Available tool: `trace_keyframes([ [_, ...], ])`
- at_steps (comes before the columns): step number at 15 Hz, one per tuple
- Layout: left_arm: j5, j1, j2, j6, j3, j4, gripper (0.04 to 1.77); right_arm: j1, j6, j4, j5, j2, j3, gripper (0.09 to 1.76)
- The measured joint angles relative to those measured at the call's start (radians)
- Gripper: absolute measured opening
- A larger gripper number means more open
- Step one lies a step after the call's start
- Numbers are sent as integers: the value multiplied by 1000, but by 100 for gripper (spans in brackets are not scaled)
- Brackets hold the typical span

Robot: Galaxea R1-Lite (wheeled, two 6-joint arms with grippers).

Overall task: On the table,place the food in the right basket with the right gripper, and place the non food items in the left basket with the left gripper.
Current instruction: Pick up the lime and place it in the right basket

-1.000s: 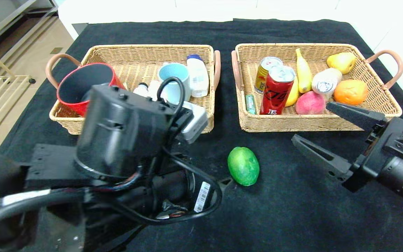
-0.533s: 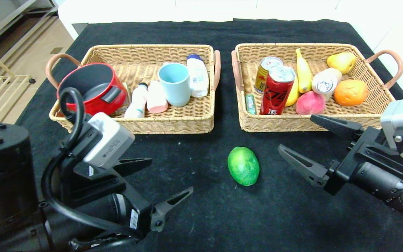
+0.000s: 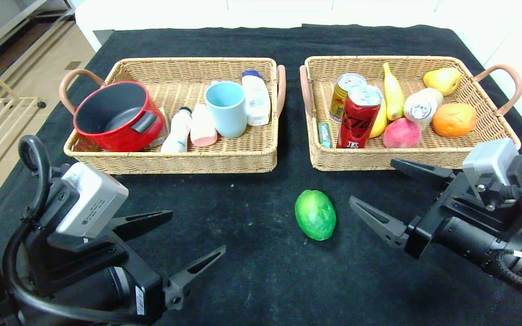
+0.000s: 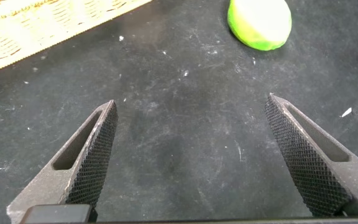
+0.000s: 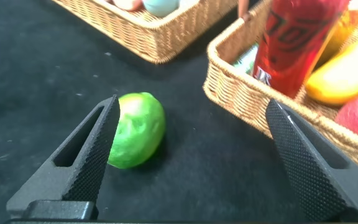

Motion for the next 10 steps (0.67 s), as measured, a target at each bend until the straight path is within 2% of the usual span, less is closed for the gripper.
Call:
trace_keyframes([
  [2,-1,3,-2,0,0,1,171,17,5,20,-74,9,-15,171],
  [4,0,3,-1,0,0,1,171,57,20,124,-198,14,-57,171],
  [7,-1,5,0,0,-4,0,172,131,133,366,-315,17,-174,171],
  [10,-1,7,4,-2,-4,0,172,185,236,668,-377,22,-342,171],
])
